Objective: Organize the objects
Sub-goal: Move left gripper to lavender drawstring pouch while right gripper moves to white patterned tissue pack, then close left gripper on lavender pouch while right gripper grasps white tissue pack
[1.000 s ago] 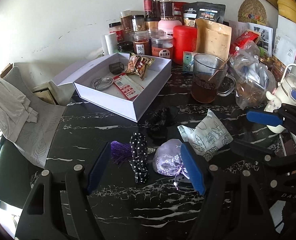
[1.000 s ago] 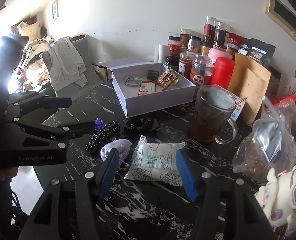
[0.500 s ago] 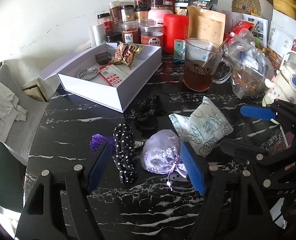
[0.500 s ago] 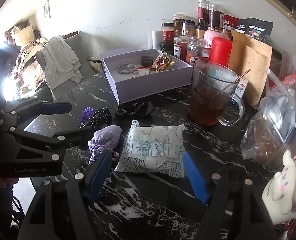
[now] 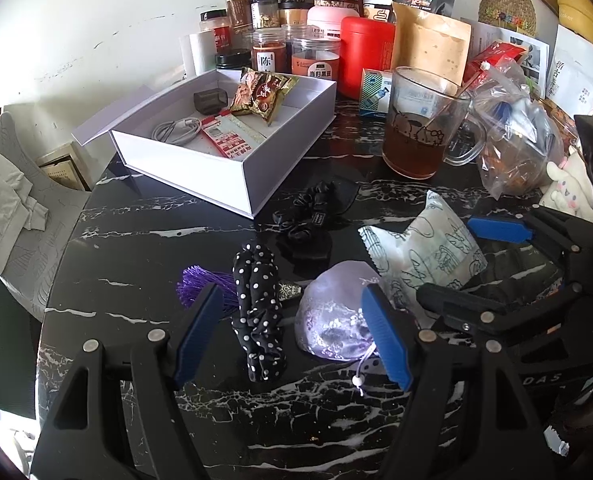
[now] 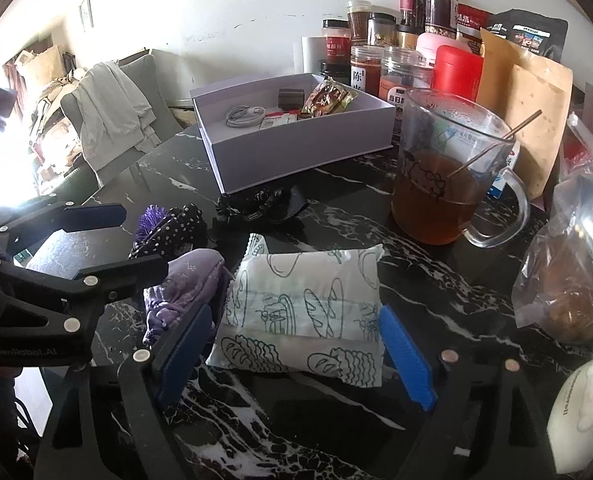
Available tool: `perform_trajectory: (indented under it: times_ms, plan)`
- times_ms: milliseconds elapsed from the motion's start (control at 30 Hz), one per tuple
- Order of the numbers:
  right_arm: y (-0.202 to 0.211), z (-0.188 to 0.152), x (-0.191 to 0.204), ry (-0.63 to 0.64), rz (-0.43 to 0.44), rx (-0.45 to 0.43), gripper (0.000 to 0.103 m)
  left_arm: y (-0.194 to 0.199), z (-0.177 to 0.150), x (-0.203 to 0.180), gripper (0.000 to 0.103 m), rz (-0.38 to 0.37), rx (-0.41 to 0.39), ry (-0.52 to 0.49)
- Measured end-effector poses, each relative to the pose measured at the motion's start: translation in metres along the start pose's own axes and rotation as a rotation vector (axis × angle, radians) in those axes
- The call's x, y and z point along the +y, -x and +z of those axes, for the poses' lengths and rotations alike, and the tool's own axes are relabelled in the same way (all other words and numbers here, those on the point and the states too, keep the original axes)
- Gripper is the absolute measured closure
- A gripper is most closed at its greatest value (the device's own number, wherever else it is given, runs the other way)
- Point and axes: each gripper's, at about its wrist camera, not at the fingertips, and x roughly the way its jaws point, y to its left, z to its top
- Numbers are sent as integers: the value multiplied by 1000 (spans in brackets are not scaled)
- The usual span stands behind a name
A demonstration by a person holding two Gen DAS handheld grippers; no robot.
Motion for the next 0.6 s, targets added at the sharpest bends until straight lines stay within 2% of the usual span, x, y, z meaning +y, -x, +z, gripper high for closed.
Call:
perform_trajectory:
  times_ms: [200,300,600]
  plan:
    - [-9,-2,-10,-35,37,28,17,-4,2,-4,32,-35,3,-5]
    - [-6,-5,-13,-23,51,30,21,-6,3,-10,32,-53,3,-15]
    - [1,-12,-26,-42,37,30,22,-19,-1,-22,33,-78,27,-32]
